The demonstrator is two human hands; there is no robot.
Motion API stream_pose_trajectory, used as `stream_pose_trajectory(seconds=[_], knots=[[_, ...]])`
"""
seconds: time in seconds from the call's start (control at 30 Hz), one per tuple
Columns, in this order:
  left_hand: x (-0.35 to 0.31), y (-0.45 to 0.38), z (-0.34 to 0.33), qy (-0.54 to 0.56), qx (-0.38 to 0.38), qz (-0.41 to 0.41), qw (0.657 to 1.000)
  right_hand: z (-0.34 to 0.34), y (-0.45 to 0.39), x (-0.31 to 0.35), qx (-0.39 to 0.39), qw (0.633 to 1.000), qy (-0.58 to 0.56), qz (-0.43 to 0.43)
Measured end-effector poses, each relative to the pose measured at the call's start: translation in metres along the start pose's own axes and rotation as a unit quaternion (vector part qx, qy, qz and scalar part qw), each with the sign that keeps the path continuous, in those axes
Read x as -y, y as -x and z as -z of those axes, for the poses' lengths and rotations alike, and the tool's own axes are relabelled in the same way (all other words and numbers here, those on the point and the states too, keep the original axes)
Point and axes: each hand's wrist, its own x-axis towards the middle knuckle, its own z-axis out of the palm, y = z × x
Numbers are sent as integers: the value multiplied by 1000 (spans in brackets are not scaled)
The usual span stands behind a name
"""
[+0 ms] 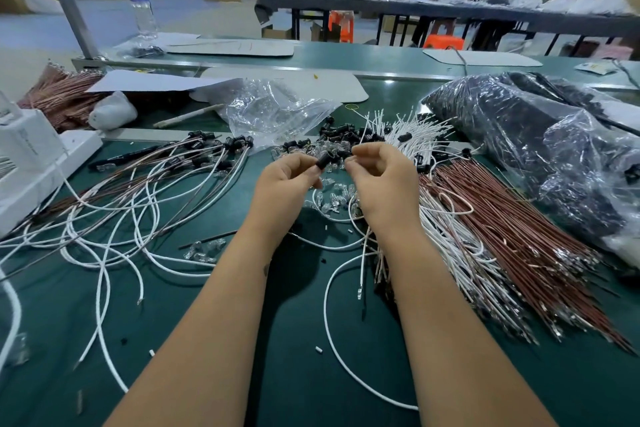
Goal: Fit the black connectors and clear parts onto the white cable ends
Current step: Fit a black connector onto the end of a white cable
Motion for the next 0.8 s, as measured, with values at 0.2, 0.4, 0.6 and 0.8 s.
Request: stream_pose_trajectory(seconds=[0.2,0.4,0.6,0.8], knots=[[-3,2,1,11,14,14,1000,4,2,3,12,971,-224,-77],[-2,2,0,-7,5,9,1000,5,3,4,35,966,-231,-107],[-3,4,-1,-39,26,1,999,3,4,2,60,970,-202,-117],[-1,3,1,-59,26,-27,998,-2,3,-2,53,975,-180,-118]])
